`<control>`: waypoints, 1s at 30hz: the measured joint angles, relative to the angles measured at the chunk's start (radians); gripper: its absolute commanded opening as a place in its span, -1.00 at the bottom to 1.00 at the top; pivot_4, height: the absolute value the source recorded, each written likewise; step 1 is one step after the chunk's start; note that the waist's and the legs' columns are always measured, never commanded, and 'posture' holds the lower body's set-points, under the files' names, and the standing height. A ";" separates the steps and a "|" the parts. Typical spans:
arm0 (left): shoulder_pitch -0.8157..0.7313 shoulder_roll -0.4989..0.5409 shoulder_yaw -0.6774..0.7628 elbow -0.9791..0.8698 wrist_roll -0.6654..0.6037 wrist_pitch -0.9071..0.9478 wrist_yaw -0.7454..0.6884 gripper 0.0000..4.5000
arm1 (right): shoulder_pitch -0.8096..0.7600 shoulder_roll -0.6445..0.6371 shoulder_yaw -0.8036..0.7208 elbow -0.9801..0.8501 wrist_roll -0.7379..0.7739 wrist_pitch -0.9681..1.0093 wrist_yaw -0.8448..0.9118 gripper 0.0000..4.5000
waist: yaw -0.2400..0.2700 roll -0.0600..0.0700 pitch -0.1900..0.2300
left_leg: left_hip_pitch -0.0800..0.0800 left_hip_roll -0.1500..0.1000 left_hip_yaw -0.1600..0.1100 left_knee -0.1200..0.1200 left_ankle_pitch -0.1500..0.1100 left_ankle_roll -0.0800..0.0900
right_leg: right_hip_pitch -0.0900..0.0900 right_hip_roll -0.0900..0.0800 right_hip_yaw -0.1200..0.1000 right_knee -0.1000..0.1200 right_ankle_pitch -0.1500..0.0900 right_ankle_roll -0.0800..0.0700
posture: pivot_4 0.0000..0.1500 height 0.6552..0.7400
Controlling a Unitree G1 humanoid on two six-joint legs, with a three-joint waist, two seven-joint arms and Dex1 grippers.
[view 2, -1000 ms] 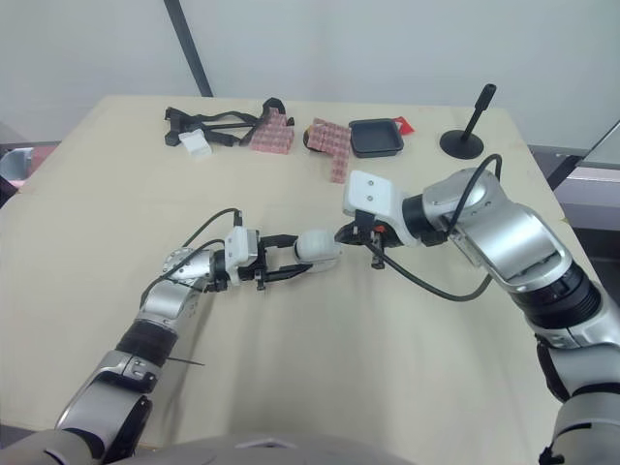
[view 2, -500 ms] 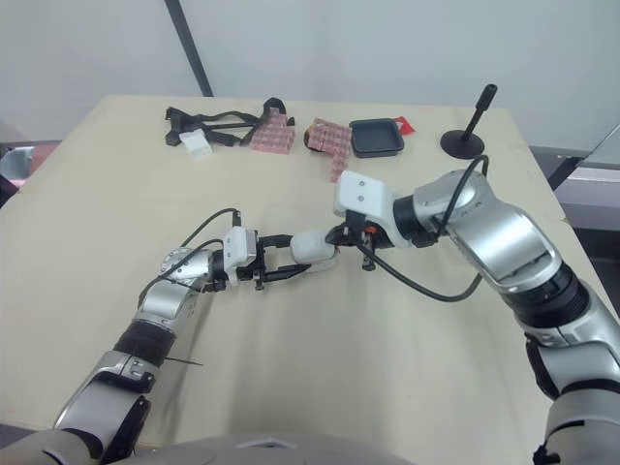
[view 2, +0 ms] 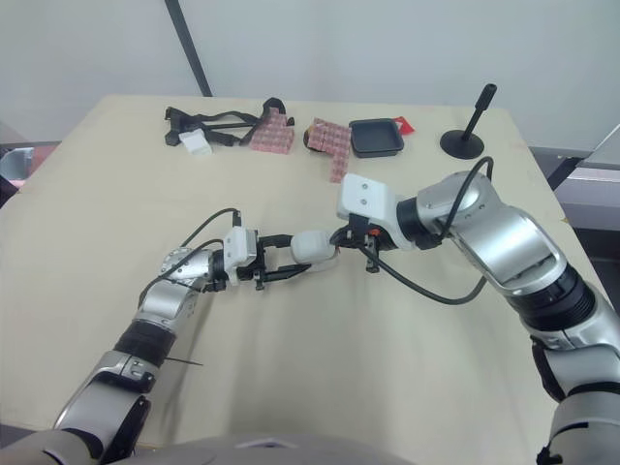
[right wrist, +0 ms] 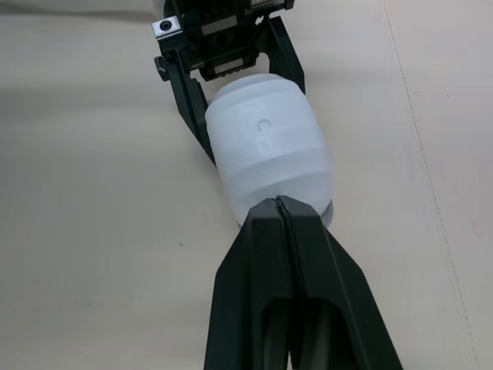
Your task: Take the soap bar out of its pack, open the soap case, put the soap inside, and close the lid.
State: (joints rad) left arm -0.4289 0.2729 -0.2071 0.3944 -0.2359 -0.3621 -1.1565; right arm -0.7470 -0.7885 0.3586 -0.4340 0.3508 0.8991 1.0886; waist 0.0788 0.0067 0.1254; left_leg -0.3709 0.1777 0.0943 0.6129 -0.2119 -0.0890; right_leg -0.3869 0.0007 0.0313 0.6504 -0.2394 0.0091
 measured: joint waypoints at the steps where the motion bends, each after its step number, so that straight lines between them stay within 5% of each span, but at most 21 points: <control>1: 0.000 0.000 0.000 -0.001 0.000 0.000 0.000 -0.17 | -0.002 0.000 -0.002 -0.001 0.006 0.004 0.000 -0.99 | 0.000 0.000 0.000 | 0.000 0.000 0.000 0.000 0.000 0.000 | 0.000 0.000 0.000 0.000 0.000 0.000 | 1.00 1.00; 14: -0.001 0.000 0.000 -0.002 0.000 0.001 -0.003 -0.17 | -0.072 0.053 -0.058 -0.046 0.110 0.074 -0.027 -0.99 | 0.001 0.000 0.000 | 0.000 0.000 0.000 0.000 0.000 0.000 | 0.000 0.000 0.000 0.000 0.000 0.000 | 1.00 1.00; 30: 0.019 0.017 -0.009 -0.049 0.002 0.026 -0.004 -0.17 | -0.030 0.097 0.023 0.014 0.055 0.006 -0.078 -0.99 | 0.000 0.000 0.000 | 0.000 0.000 0.000 -0.001 0.000 0.000 | 0.000 0.000 0.000 -0.001 0.000 0.000 | 1.00 1.00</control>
State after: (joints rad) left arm -0.4099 0.2903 -0.2157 0.3449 -0.2341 -0.3356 -1.1607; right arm -0.7767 -0.6915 0.3815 -0.4196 0.4058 0.9050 1.0109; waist 0.0787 0.0067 0.1254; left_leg -0.3713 0.1776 0.0943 0.6121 -0.2119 -0.0891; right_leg -0.3869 0.0007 0.0309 0.6497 -0.2394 0.0092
